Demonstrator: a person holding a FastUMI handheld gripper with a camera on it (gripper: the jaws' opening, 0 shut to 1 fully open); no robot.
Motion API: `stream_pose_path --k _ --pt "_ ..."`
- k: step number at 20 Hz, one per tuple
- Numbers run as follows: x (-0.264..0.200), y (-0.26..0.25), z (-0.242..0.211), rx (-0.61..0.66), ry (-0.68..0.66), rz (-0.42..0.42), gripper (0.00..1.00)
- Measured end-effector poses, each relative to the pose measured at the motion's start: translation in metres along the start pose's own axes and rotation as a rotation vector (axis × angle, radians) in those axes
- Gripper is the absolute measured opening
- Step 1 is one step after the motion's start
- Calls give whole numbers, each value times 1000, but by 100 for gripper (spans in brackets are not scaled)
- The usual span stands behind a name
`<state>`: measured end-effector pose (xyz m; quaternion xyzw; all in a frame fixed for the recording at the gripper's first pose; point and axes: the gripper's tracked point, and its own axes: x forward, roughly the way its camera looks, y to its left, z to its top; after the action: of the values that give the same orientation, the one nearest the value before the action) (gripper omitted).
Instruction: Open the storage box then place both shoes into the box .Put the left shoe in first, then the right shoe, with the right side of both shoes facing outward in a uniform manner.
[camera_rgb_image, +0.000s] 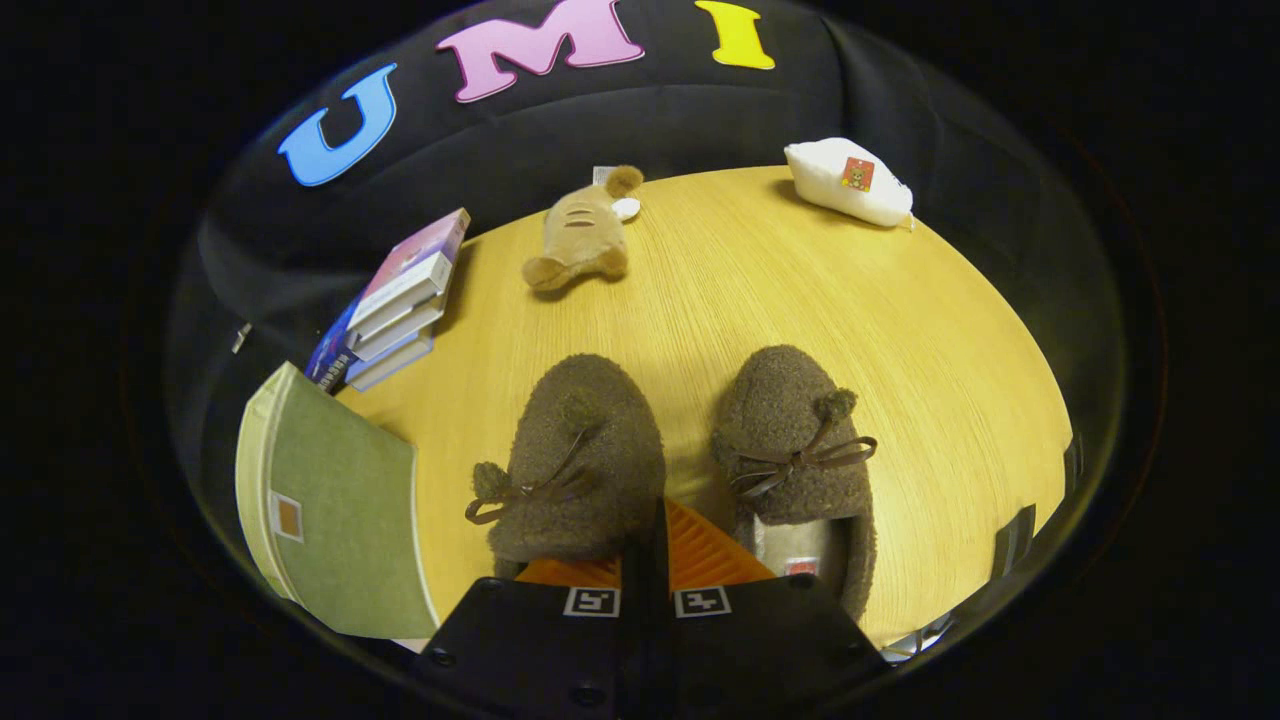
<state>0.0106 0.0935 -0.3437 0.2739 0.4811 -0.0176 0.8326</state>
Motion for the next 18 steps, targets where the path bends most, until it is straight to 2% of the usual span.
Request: stream_pose_path --k 6,11,14,18 --pt "-68 76 41 51 -46 130 5" --pt "-120 172 53 47 -46 259 5" --pt "-135 231 47 34 -23 330 5" --pt "-133 290 22 1 14 349 5"
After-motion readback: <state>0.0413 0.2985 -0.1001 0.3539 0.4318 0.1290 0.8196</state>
